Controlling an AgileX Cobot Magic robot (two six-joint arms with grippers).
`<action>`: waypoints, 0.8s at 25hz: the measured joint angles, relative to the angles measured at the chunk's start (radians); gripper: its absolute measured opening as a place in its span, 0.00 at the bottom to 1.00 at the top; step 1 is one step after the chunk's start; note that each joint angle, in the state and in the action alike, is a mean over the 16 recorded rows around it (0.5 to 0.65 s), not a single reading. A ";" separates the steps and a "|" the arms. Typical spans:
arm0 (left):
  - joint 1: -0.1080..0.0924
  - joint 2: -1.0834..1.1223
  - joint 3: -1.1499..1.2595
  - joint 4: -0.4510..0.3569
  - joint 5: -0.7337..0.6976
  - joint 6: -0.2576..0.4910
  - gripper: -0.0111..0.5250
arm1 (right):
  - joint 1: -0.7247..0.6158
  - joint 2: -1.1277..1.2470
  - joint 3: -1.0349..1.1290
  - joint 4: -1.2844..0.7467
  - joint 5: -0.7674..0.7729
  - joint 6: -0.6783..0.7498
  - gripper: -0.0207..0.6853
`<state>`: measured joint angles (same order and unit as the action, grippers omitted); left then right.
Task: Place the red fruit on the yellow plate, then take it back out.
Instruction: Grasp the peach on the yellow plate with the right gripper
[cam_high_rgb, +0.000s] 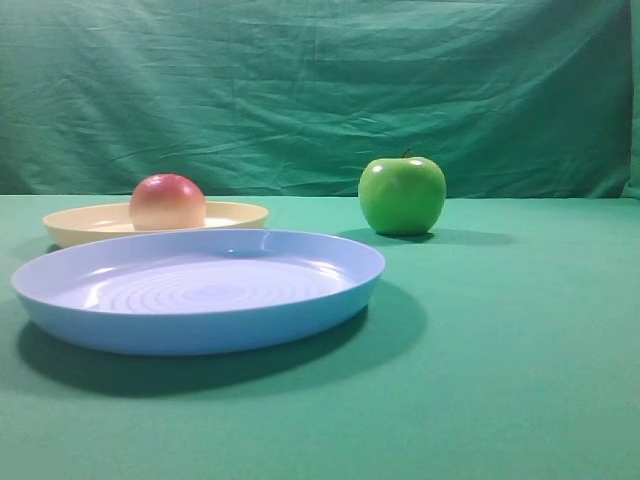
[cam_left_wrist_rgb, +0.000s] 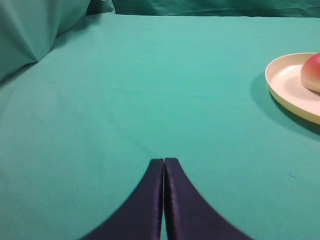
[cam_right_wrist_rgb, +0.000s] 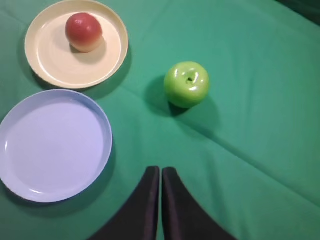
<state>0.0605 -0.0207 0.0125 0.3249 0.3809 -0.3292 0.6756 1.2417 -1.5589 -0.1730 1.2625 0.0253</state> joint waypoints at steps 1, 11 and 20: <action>0.000 0.000 0.000 0.000 0.000 0.000 0.02 | -0.007 -0.020 0.000 -0.006 0.002 0.007 0.03; 0.000 0.000 0.000 0.000 0.000 0.000 0.02 | -0.169 -0.228 0.039 0.019 -0.008 0.043 0.03; 0.000 0.000 0.000 0.000 0.000 0.000 0.02 | -0.389 -0.470 0.304 0.068 -0.188 0.049 0.03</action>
<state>0.0605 -0.0207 0.0125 0.3249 0.3809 -0.3292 0.2861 0.7718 -1.2544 -0.1049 1.0749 0.0739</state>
